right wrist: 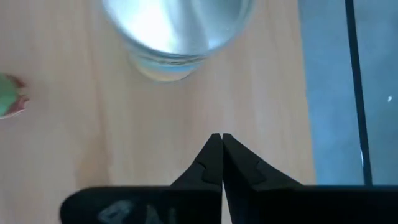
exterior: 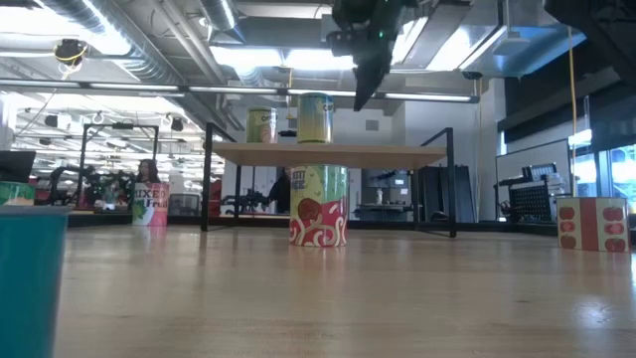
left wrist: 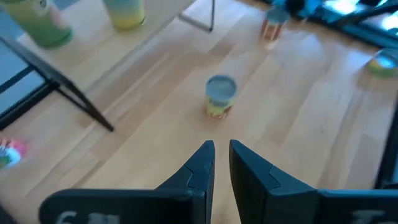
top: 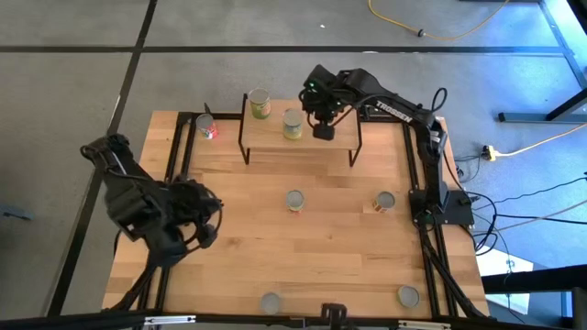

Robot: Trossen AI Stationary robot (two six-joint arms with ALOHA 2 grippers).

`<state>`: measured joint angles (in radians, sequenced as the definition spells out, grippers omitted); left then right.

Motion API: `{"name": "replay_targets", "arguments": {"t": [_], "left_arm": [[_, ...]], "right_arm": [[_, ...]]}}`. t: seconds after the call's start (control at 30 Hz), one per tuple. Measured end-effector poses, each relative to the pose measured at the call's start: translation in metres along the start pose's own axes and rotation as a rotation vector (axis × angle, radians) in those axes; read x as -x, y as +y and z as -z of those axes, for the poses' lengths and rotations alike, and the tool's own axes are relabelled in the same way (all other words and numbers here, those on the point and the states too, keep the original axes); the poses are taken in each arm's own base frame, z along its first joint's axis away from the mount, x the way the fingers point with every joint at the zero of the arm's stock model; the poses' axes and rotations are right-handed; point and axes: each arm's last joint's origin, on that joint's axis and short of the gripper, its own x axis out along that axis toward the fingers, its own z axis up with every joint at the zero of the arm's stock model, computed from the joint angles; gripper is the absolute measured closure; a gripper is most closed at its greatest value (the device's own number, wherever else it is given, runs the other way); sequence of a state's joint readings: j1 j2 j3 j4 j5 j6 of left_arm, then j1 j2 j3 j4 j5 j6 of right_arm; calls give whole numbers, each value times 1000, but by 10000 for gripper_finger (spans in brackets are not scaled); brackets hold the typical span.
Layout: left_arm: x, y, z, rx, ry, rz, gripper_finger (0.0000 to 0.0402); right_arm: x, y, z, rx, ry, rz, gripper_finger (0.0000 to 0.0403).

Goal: Pick and place cans onto a shelf
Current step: Put the canned carrots on the shelf

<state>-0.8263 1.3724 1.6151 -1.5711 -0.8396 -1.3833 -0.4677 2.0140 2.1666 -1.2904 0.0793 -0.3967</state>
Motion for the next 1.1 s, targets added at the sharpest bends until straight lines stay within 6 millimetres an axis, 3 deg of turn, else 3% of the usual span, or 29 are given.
{"name": "replay_targets", "arguments": {"t": [0.2, 0.5, 0.77, 1.1], "left_arm": [[-12, 2, 2, 0, 38, -45, 360], [-14, 3, 0, 6, 40, -56, 360], [-14, 3, 0, 5, 41, -56, 360], [-14, 2, 1, 5, 53, -53, 360]], "right_arm": [[-21, -1, 1, -4, -14, -3, 402], [-49, 11, -6, 24, -139, -96, 402], [-48, 32, -22, 117, -258, -154, 402], [-47, 29, -19, 53, -212, -108, 402]]}}
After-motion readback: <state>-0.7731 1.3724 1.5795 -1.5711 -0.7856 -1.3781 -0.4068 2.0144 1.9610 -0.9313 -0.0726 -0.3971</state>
